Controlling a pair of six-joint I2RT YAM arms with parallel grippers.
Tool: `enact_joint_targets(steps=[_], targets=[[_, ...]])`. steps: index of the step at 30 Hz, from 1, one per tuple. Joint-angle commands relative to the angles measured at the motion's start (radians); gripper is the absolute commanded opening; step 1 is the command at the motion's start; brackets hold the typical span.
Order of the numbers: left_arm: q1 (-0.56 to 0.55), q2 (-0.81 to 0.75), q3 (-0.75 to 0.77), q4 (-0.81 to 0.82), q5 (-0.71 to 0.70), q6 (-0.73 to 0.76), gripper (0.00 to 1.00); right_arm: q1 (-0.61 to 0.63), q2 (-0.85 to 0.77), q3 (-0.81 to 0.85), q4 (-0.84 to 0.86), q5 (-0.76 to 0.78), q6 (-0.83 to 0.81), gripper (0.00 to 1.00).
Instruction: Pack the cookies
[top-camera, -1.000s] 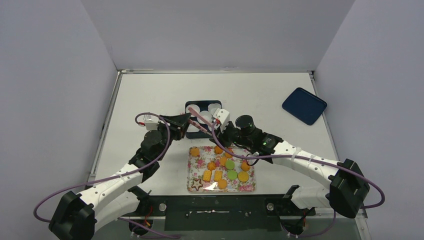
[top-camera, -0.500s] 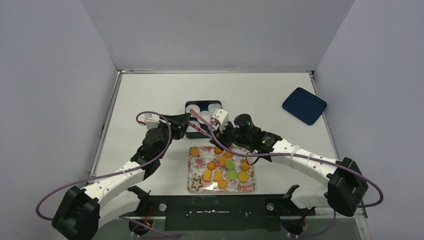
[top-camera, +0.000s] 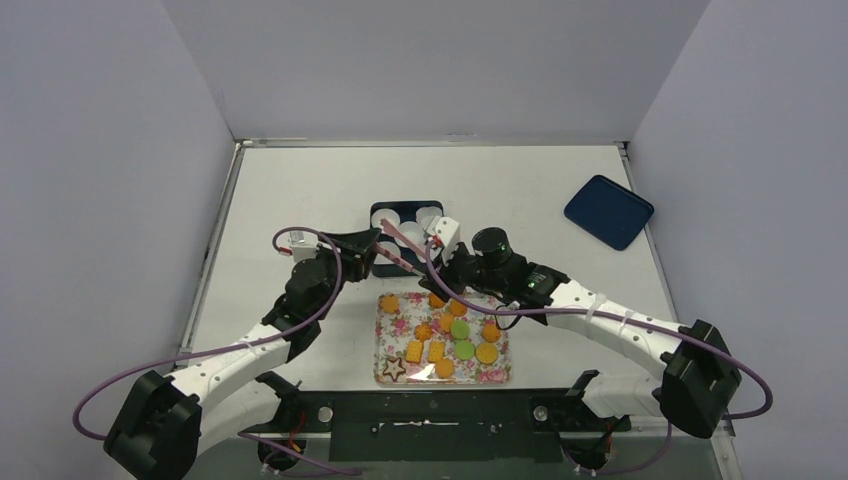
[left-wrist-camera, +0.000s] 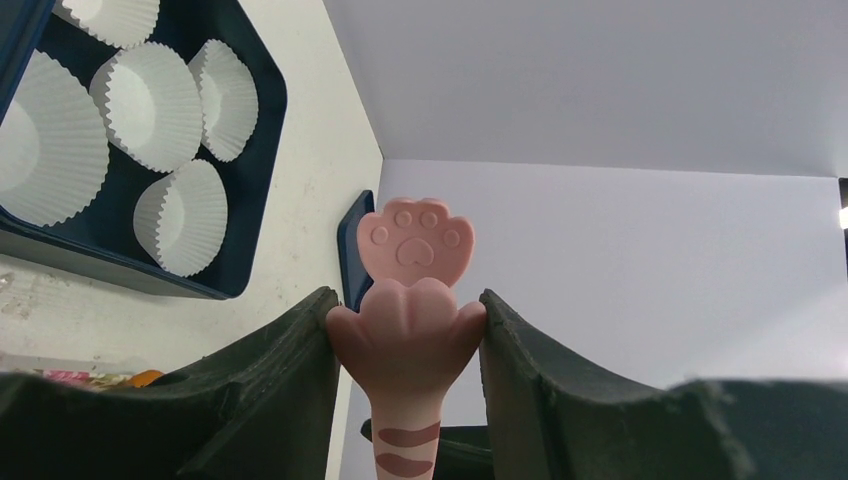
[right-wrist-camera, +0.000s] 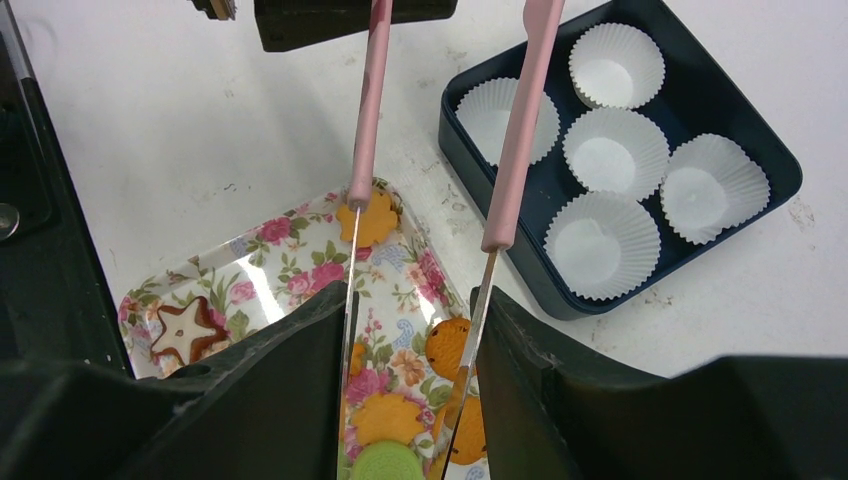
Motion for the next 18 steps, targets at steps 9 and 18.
enact_joint_targets(steps=[9, 18], targets=[[0.052, -0.038, -0.007, -0.068, 0.006, 0.091, 0.71, 0.003, -0.096, 0.068, -0.093, -0.01, -0.008, 0.42], [0.17, -0.149, 0.163, -0.417, 0.031, 0.478, 0.89, 0.005, -0.106, 0.093, -0.326, 0.017, 0.006, 0.42]])
